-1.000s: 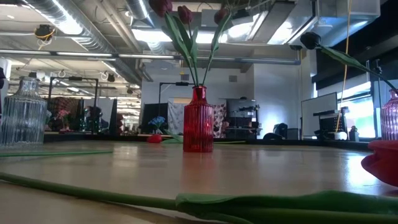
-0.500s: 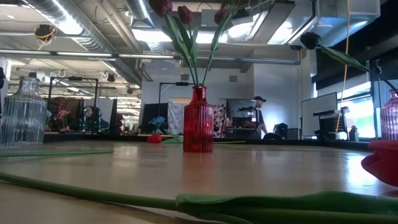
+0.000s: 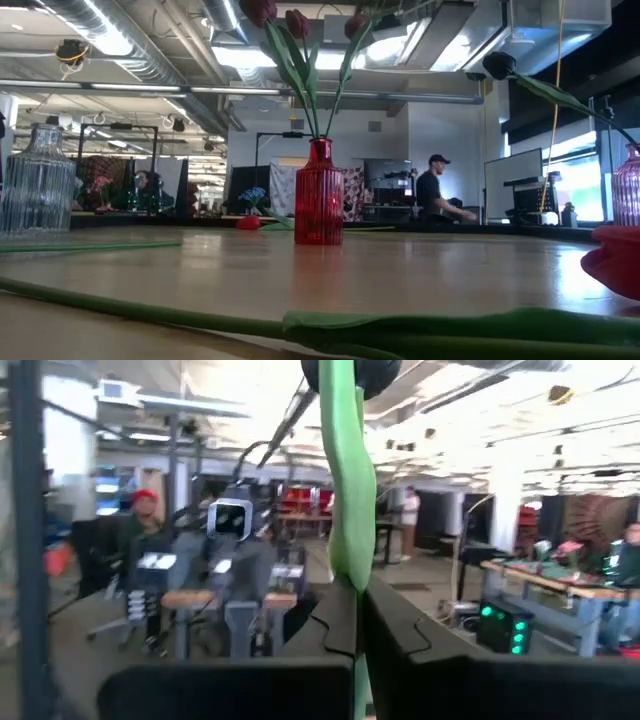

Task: Sort flowers into vase by color
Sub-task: Put the top black tulip into the pink vase

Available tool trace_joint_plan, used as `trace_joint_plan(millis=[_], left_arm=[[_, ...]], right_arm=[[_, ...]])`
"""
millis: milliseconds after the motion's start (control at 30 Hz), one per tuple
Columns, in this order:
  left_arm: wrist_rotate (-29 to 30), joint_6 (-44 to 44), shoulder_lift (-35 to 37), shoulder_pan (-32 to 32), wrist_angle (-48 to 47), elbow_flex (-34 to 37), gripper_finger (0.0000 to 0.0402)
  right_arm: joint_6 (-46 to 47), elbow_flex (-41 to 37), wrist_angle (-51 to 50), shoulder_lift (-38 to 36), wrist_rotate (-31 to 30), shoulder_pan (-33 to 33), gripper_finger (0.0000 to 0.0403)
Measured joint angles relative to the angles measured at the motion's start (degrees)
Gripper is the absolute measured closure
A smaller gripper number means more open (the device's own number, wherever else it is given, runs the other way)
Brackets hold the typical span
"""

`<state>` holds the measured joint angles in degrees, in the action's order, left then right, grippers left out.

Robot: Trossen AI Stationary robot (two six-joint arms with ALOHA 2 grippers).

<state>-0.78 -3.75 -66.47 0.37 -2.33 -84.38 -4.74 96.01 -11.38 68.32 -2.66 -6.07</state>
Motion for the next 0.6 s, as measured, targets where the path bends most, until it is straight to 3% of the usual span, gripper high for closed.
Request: trace_joint_plan(millis=[433,600], left_arm=[[-0.02,-4.23,0.89,-1.63,2.71,-0.04,0.0258],[0.44,-0.91,0.27,-1.52,2.89,-0.04,0.0257]], right_arm=[[-0.15,-0.18,-22.52,-11.40,7.87,0.04,0.0402],[-1.44,-9.74,-21.55,-22.48,12.70,0.04,0.0402]])
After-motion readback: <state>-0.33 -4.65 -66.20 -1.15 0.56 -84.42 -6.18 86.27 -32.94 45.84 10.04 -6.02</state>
